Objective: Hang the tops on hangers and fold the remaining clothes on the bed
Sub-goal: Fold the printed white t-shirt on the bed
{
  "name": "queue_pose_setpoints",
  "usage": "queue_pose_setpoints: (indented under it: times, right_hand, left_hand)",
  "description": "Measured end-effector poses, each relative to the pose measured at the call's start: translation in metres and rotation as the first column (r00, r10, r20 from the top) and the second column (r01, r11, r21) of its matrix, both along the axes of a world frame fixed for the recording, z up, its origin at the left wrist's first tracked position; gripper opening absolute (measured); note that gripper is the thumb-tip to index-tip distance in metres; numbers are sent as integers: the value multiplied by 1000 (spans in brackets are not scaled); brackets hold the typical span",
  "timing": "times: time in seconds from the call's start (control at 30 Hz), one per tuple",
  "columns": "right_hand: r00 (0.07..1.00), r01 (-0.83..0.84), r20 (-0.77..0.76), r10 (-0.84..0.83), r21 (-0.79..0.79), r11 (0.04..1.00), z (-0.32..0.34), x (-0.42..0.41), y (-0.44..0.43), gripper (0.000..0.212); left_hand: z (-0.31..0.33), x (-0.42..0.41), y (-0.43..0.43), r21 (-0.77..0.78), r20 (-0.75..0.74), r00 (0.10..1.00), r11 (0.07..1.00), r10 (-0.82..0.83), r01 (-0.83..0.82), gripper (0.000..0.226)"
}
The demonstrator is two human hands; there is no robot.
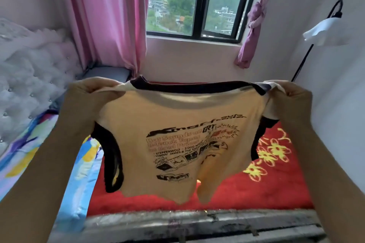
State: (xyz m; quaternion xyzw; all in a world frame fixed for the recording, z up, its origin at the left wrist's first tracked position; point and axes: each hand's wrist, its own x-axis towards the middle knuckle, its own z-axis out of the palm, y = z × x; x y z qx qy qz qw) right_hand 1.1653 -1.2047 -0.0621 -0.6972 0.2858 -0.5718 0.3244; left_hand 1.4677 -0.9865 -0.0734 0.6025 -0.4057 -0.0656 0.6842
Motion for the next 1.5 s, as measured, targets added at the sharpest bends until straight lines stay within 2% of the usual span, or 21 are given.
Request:
queue_pose_setpoints:
  times: [0.07, 0.2, 0.33, 0.4, 0.53, 0.73, 0.83, 0.93, 1.0, 1.07, 1.13, 1.2, 1.3, 1.4, 1.5]
  right_hand:
    - [1000, 17, -11, -17, -18, 1000, 1, -4, 1, 45]
    - [998, -22, -54, 24, 50, 999, -17, -1, -15, 46]
    - [985, -21, -164, 60, 230, 973, -60, 13, -46, 25]
    - [971, -1, -228, 71, 291, 957, -83, 26, -66, 15]
    - [949, 59, -307, 71, 395, 917, -119, 60, -105, 9]
    - [921, 142, -386, 59, 471, 871, -157, 155, -203, 9]
    - [910, 220, -416, -4, 474, 853, -171, 217, -270, 23]
    - [897, 316, -431, -100, 467, 826, -189, 277, -338, 41]
    - [861, 371, -494, -122, 445, 815, -206, 312, -376, 45]
    - [795, 436, -591, -138, 397, 808, -227, 340, -407, 38]
    - [697, 490, -706, -126, 341, 802, -259, 363, -430, 30]
    - [548, 520, -836, -33, 309, 796, -306, 377, -440, 46]
    - [359, 518, -915, 187, 362, 775, -382, 366, -412, 68]
    - [268, 542, -894, 359, 448, 711, -452, 328, -355, 66]
    - [220, 634, -827, 517, 524, 568, -497, 282, -287, 65]
  left_hand:
    - [3, -7, -2, 24, 73, 997, 1000, -2, 0, 45]
    - [-13, -2, -28, 130, 126, 991, 991, -36, 19, 47]
    - [-59, 20, -63, 253, 46, 997, 966, -57, 43, 40]
    - [-83, 36, -83, 306, 14, 997, 950, -71, 63, 21]
    - [-119, 71, -123, 359, -34, 996, 929, -81, 88, 12]
    - [-157, 161, -221, 406, -72, 997, 912, -32, 59, 18]
    - [-161, 217, -294, 407, -67, 997, 911, -41, 65, 25]
    - [-177, 272, -372, 400, -34, 999, 916, -8, 21, 22]
    - [-202, 304, -418, 438, -20, 999, 898, 46, -33, 15]
    - [-231, 328, -456, 496, 19, 996, 864, 91, -89, 16]
    - [-269, 341, -481, 630, 137, 982, 753, 131, -189, 32]
    - [-316, 346, -486, 803, 206, 972, 548, 115, -235, 60]
    - [-399, 325, -446, 943, 126, 989, 301, 71, -142, 80]
    - [-473, 283, -377, 993, 20, 991, 116, 130, -36, 80]
    - [-523, 231, -308, 997, -44, 988, -56, 146, 53, 83]
